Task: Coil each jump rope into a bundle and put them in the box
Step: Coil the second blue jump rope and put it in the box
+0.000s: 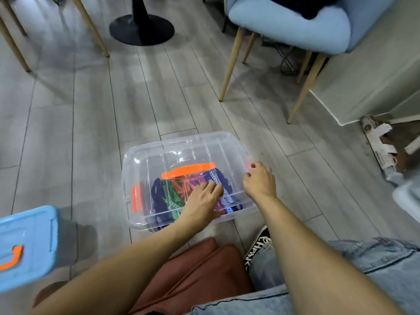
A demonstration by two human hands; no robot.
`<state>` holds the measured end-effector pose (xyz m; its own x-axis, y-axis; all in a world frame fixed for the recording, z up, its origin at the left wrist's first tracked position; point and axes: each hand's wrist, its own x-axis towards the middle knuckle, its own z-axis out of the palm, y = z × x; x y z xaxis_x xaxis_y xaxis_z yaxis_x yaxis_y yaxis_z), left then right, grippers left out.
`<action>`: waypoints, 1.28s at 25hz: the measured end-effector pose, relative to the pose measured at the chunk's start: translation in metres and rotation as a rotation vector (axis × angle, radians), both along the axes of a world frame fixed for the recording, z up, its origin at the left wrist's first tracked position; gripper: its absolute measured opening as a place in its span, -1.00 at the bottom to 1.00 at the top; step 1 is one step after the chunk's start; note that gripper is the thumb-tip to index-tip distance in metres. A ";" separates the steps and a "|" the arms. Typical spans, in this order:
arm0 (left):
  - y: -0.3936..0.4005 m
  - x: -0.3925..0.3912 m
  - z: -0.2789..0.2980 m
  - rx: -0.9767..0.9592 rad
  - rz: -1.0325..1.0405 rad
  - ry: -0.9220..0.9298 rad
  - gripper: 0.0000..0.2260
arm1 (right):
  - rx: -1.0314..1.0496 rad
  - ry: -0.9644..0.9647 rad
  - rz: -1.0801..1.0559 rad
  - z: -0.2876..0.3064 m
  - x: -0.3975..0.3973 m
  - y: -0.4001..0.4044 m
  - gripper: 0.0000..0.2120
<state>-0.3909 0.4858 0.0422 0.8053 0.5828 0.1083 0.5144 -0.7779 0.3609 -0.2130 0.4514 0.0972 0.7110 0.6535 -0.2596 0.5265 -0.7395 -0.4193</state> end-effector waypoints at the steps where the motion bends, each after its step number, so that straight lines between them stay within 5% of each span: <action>1: -0.003 0.006 -0.002 -0.013 -0.038 0.013 -0.51 | -0.010 -0.037 -0.018 -0.004 0.004 -0.005 -0.63; 8: -0.015 0.006 -0.014 0.010 -0.136 0.106 -0.61 | -0.194 -0.081 0.036 -0.026 0.012 -0.032 -0.51; 12: -0.006 -0.052 -0.006 0.117 0.200 0.057 -0.68 | -0.206 -0.180 0.094 -0.031 0.012 -0.033 -0.52; 16: -0.006 -0.133 -0.024 0.018 0.634 0.226 -0.48 | -0.302 -0.215 0.132 -0.034 0.014 -0.029 -0.51; 19: -0.016 -0.147 -0.041 -0.103 0.521 0.302 -0.41 | -0.405 -0.186 0.133 -0.034 0.010 -0.026 -0.43; 28: 0.024 -0.110 -0.039 -0.225 0.487 0.071 -0.48 | -0.631 0.070 0.078 -0.022 0.041 -0.018 -0.02; 32: 0.040 -0.062 -0.036 -0.262 0.454 0.090 -0.48 | -0.675 0.096 0.142 -0.006 0.091 -0.018 -0.10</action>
<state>-0.4532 0.5261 0.0061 0.4650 0.8732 -0.1457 0.8163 -0.3593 0.4522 -0.1217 0.4330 0.0911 0.5842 0.4117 -0.6995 0.6210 -0.7816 0.0587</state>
